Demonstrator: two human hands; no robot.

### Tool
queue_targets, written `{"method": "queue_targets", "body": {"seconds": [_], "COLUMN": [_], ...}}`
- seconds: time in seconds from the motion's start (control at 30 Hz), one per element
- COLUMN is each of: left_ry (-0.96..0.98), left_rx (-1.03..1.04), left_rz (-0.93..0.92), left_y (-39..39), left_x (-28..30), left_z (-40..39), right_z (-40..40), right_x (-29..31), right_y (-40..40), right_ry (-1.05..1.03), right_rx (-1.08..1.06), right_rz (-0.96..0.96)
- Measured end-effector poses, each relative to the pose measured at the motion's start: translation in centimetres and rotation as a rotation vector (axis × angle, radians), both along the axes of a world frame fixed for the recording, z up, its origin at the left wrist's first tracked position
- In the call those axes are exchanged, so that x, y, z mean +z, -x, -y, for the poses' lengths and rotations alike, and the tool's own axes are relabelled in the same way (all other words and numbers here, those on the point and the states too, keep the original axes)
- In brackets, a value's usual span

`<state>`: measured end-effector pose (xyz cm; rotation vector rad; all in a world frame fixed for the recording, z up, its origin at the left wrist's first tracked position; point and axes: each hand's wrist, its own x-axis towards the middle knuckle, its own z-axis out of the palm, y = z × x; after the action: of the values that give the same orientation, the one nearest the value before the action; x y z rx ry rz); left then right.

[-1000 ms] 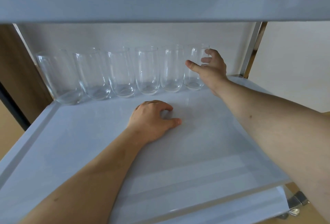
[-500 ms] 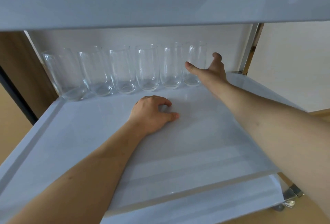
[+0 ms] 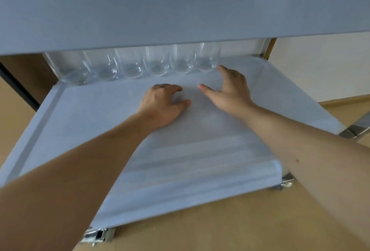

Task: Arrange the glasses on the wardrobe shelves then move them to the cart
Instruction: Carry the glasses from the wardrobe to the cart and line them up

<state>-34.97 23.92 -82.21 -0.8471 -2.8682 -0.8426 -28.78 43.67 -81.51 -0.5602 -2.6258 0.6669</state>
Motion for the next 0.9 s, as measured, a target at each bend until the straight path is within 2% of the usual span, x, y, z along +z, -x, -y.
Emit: {"method": "queue_targets", "body": {"seconds": [0.23, 0.4, 0.5, 0.73, 0.9], "left_ry": [0.162, 0.216, 0.256, 0.341, 0.33], "left_rx": [-0.03, -0.012, -0.023, -0.063, -0.112], "left_rz": [0.009, 0.104, 0.173, 0.272, 0.267], "left_y": [-6.1, -9.9, -12.6, -17.8, -21.8], "left_x": [0.5, 2.4, 3.7, 9.9, 16.6], "left_z": [1.1, 2.7, 4.2, 7.7, 9.4], "right_z": [1.8, 3.5, 4.7, 7.9, 10.7], "right_x": [0.7, 1.8, 2.5, 7.4, 13.9], "right_y": [-5.4, -9.7, -13.2, -20.2, -24.4], "right_ry": [-0.006, -0.002, 0.078, 0.265, 0.309], "right_rx": [0.047, 0.075, 0.07, 0.007, 0.019], "right_rz": [0.227, 0.335, 0.38, 0.518, 0.511]}}
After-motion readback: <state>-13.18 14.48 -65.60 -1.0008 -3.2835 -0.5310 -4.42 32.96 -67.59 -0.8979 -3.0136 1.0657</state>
